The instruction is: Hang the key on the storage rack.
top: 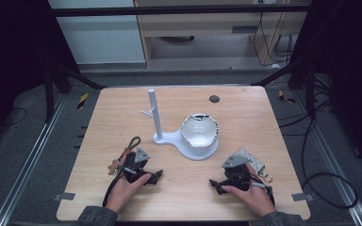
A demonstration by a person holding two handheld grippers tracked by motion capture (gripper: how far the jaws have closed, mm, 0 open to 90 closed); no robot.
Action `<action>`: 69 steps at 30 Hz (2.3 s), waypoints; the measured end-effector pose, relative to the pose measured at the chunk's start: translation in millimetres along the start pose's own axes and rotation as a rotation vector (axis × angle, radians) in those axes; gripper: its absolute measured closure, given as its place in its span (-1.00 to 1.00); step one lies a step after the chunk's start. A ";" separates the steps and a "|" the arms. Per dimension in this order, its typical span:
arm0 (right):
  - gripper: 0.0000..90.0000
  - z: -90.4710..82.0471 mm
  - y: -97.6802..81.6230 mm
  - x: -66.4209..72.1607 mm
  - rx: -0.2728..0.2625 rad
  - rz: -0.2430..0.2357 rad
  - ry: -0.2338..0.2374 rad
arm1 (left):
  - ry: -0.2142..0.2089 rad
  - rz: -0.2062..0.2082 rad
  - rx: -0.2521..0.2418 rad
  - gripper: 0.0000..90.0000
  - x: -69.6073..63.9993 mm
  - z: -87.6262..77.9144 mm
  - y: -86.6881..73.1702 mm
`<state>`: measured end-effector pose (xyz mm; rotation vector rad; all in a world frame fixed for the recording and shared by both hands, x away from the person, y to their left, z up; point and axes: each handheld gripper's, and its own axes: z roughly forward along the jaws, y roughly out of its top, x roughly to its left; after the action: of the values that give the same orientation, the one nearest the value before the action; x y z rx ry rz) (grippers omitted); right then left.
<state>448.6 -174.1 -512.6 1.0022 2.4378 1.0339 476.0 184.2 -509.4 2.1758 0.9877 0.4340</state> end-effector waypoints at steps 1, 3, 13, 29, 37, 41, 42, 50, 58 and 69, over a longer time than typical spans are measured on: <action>-0.95 0.2 -0.1 0.0 -0.002 0.000 0.000 | 0.000 0.000 0.000 -0.98 0.0 0.0 0.0; -0.95 0.0 0.0 0.0 0.000 0.000 0.000 | 0.000 0.000 0.001 -0.98 -0.1 -0.2 -0.1; -0.95 0.0 0.0 0.0 0.000 0.001 0.000 | -0.015 0.005 0.019 -0.91 2.6 -6.7 2.4; -0.96 0.0 -0.1 -0.1 0.000 0.000 0.000 | 0.103 -0.028 0.132 -0.81 47.8 -35.4 30.0; -0.95 -0.1 -0.1 0.0 0.001 0.000 -0.001 | 0.129 -0.054 0.203 -0.62 68.6 -39.9 37.7; -0.96 -0.2 -0.3 -0.2 0.000 -0.002 0.000 | 0.137 -0.071 0.237 -0.51 78.6 -42.4 40.4; -0.95 -0.2 -0.3 -0.3 0.000 -0.002 0.000 | 0.140 -0.075 0.246 -0.48 80.1 -42.5 40.6; -0.96 -0.4 -0.8 -0.2 -0.003 -0.002 0.001 | 0.142 -0.088 0.297 -0.23 89.5 -42.4 38.9; -0.96 -0.5 -0.9 -0.2 -0.003 -0.002 0.001 | 0.130 -0.103 0.332 -0.03 95.7 -34.1 36.7; -0.96 -1.0 -1.3 -0.1 -0.004 -0.003 0.002 | 0.084 -0.123 0.381 0.28 102.0 -25.4 37.0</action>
<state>447.6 -175.3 -512.9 0.9965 2.4378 1.0388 548.0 255.7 -463.6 2.4278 1.3312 0.2988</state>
